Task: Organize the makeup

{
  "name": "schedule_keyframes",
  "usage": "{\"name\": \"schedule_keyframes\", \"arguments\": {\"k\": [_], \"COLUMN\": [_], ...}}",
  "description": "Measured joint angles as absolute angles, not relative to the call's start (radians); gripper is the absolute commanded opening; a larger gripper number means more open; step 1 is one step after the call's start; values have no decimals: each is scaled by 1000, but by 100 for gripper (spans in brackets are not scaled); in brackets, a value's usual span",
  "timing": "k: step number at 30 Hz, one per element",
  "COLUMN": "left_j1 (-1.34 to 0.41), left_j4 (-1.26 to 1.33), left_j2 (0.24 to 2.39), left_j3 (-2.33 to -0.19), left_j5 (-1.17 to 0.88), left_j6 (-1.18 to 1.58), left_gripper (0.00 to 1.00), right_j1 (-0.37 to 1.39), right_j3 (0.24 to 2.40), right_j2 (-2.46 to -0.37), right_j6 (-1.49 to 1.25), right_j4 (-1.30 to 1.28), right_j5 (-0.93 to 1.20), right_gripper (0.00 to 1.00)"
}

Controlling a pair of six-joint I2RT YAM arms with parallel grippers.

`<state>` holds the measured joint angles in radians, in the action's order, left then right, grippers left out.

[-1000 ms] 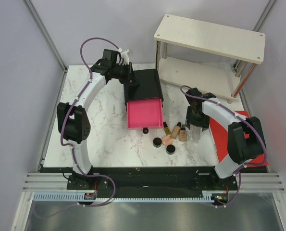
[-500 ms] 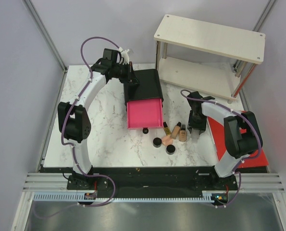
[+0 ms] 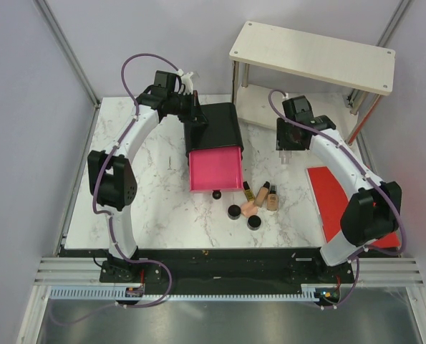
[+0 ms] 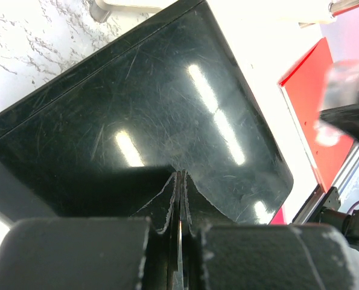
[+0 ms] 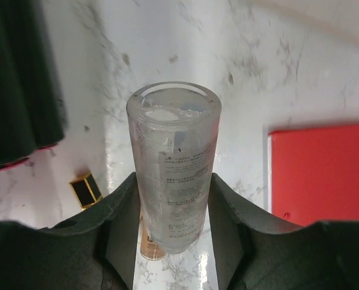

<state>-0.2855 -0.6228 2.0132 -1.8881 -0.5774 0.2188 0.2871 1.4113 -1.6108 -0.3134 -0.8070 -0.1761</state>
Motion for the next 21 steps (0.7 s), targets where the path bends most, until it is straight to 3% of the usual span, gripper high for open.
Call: {"name": "schedule_keyframes", "arguments": {"k": [6, 21], "left_j1": [-286, -286], "left_j4": [-622, -623], "left_j2": [2017, 2019], "left_j3": [-1893, -1894], "left_j5": [-578, -578], "left_j6": [219, 219], "left_gripper": [2, 2], "right_j1": [403, 757], "right_j3": [1519, 1506], "right_j2": [-1583, -1510], "right_j6": [-114, 323], "right_j4": [-751, -595], "right_j5": [-178, -104], "right_gripper": [0, 0]}}
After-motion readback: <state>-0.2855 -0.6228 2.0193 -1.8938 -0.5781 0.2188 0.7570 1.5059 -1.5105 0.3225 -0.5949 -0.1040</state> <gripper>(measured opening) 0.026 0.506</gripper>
